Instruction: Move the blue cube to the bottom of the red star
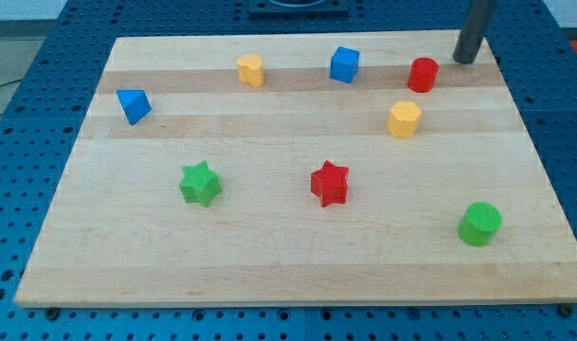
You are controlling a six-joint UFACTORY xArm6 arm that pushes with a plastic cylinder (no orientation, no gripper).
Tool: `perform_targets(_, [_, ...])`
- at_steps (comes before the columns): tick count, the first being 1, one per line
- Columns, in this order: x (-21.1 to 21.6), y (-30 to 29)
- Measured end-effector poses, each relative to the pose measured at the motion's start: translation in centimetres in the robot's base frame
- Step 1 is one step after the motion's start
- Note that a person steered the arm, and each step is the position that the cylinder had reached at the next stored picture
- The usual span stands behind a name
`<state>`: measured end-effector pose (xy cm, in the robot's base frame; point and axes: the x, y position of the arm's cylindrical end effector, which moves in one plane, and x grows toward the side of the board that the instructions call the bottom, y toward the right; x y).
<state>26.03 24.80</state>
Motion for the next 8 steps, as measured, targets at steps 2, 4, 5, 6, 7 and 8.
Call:
perform_targets(2, [4.8,2.7])
perform_targets(4, [15.5,5.3])
perform_targets(5, [22.5,3.3])
perform_targets(6, [27.2,-0.7])
perform_targets(7, [27.6,-6.6])
perform_targets(8, [28.6,-12.9])
